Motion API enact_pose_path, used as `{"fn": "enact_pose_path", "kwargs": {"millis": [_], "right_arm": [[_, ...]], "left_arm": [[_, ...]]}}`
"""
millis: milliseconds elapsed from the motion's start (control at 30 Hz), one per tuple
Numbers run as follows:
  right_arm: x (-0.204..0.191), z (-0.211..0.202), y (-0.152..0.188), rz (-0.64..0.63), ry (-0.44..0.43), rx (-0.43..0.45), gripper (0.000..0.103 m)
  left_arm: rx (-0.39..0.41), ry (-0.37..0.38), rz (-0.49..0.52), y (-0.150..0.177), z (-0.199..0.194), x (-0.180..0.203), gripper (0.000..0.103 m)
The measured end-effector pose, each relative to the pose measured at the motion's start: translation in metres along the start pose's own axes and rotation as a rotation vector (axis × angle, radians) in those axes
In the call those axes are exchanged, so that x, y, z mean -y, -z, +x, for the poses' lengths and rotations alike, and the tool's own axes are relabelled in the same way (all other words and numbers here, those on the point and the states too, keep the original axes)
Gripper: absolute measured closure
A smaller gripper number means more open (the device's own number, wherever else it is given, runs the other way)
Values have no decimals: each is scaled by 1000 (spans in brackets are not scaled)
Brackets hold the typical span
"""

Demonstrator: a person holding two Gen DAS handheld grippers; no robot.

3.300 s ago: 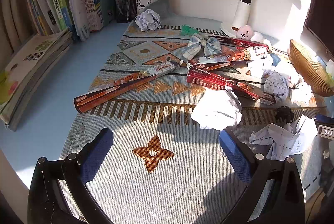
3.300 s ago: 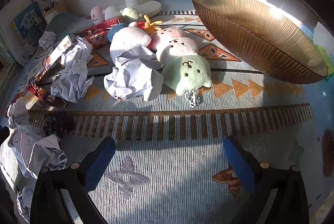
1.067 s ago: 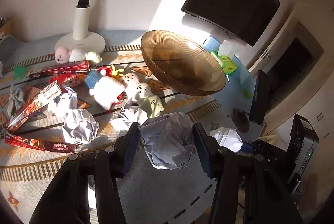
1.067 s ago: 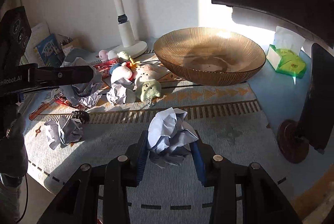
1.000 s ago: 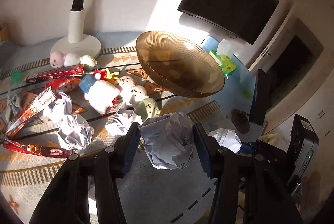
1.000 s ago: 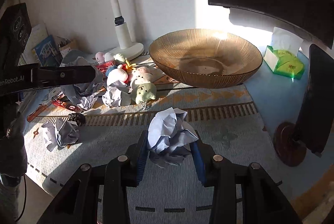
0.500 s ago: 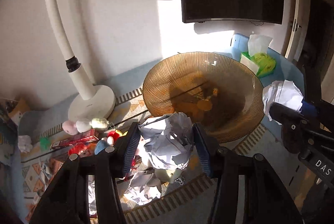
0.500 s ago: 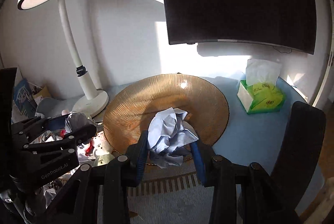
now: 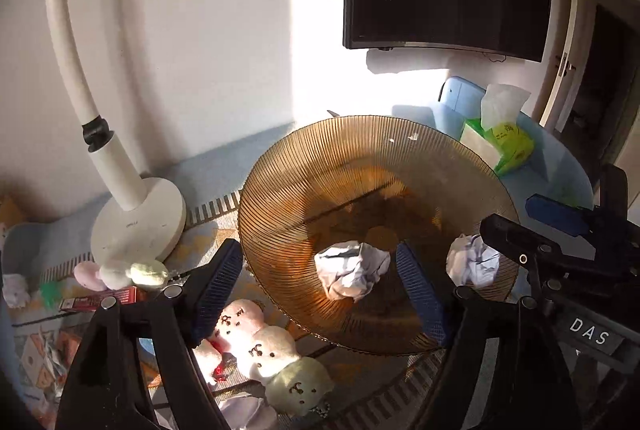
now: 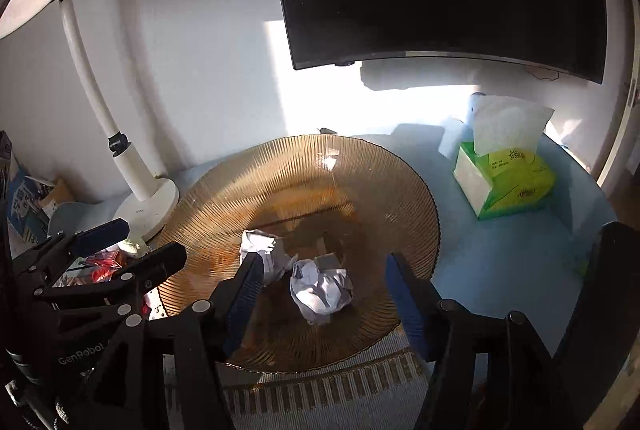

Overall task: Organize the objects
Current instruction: 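Move the right gripper back to the paper balls on the rug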

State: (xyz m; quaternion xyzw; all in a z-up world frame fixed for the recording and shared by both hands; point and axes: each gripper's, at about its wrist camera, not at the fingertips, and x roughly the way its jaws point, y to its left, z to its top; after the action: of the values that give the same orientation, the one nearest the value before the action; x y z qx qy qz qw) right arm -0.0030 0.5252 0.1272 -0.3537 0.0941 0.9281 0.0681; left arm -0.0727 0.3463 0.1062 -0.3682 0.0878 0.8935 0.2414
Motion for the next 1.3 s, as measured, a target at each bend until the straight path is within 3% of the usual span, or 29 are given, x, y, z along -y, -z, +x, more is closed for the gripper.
{"fn": "enact_pose_path", "kwargs": {"millis": [233, 400, 500, 533, 600, 667, 767, 867, 1000, 1100, 1300], "right_arm": [[-19, -32, 12, -30, -79, 27, 41], [-60, -68, 39, -115, -181, 60, 31], [-89, -76, 62, -166, -230, 62, 17], [-98, -74, 70, -181, -242, 55, 17], [-115, -65, 86, -198, -264, 28, 17], [-131, -52, 102, -213, -272, 32, 17], [-151, -30, 127, -271, -245, 42, 17], [-157, -8, 137, -271, -231, -10, 17], [-155, -1, 135, -269, -217, -18, 17], [-154, 5, 135, -260, -219, -51, 17], [-163, 10, 138, -304, -197, -74, 17]], "left_arm": [[89, -49, -36, 9, -55, -29, 25], [186, -164, -78, 41, -130, -65, 24], [253, -261, -136, 72, -177, -97, 6], [278, -289, -175, 84, -192, -111, 0], [297, -341, -250, 109, -216, -139, 0], [268, -400, -296, 136, -229, -166, 0], [154, -490, -356, 178, -227, -205, 0], [66, -573, -441, 226, -218, -240, 0], [-53, -558, -562, 278, -193, -279, 2], [-100, -516, -635, 300, -177, -296, 5], [-93, -486, -572, 304, -171, -285, 6]]}}
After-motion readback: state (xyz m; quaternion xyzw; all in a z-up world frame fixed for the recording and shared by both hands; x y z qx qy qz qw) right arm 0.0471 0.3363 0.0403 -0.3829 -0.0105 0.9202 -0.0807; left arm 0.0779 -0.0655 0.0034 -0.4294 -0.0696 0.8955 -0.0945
